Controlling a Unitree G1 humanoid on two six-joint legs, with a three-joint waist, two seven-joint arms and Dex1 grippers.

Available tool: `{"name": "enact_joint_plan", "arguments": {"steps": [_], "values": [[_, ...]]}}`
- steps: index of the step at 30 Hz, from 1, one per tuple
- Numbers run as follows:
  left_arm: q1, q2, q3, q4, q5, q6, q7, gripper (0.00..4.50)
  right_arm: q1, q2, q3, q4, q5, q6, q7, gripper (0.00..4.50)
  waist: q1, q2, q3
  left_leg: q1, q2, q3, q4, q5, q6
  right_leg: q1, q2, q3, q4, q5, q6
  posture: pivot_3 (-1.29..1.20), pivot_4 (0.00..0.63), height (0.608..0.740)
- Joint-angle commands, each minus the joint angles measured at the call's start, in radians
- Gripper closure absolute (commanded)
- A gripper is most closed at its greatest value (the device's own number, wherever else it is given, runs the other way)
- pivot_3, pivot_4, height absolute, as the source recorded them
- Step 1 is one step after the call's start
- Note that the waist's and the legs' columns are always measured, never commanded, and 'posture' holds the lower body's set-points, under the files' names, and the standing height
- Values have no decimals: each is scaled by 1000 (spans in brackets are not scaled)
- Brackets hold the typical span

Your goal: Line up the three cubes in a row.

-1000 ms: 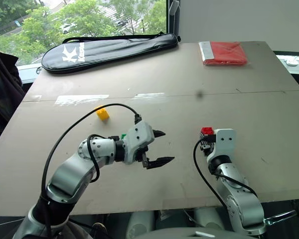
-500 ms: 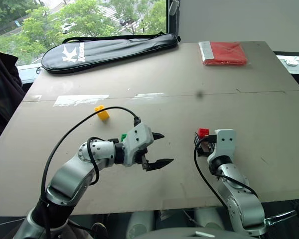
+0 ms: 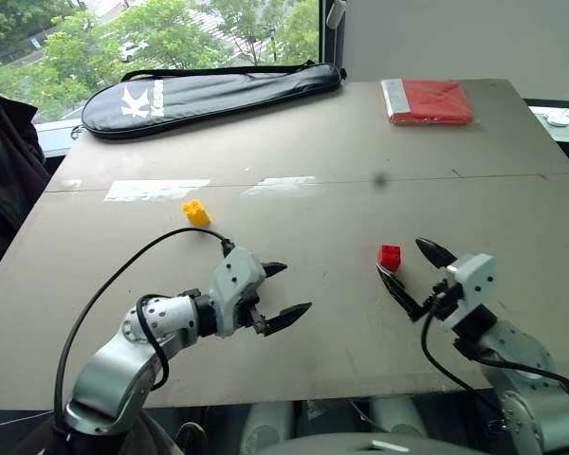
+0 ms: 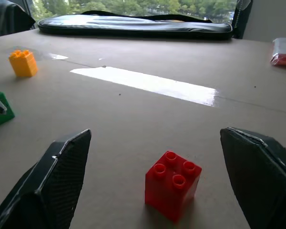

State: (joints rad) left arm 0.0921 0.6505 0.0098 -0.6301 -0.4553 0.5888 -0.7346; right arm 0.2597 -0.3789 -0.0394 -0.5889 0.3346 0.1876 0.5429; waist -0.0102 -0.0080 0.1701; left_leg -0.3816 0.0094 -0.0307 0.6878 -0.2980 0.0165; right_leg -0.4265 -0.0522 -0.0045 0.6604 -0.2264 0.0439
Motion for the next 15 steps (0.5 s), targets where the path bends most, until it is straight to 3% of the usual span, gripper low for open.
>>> {"name": "enact_joint_plan", "arguments": {"steps": [1, 6, 10, 15], "values": [[137, -69, 125, -145, -104, -37, 48, 0, 26, -110, -170, 95, 232, -127, 326, 44, -2, -2, 1, 0, 1, 1, 0, 0, 0, 0, 0, 0, 0, 0, 0, 0, 150, 700], [313, -123, 199, -131, -59, -164, 60, 0, -18, -208, -267, 304, 353, -179, 587, 44, -1, -4, 3, 5, 1, 1, 0, 0, 0, 4, 1, 0, 1, -2, -3, 0, 150, 700], [352, -228, 190, -84, 69, -293, 179, 0, -53, -250, -281, 398, 348, -194, 670, 44, 7, -5, 3, 8, 1, 2, 1, 0, 0, 8, 3, -2, 1, -2, -4, 0, 150, 700], [321, -335, 85, 27, 292, -344, 371, 0, -72, -267, -274, 421, 335, -198, 702, 44, 9, -5, 3, 14, 1, 2, 0, 0, 0, 13, 3, 1, 0, -2, -4, 0, 150, 700]]}}
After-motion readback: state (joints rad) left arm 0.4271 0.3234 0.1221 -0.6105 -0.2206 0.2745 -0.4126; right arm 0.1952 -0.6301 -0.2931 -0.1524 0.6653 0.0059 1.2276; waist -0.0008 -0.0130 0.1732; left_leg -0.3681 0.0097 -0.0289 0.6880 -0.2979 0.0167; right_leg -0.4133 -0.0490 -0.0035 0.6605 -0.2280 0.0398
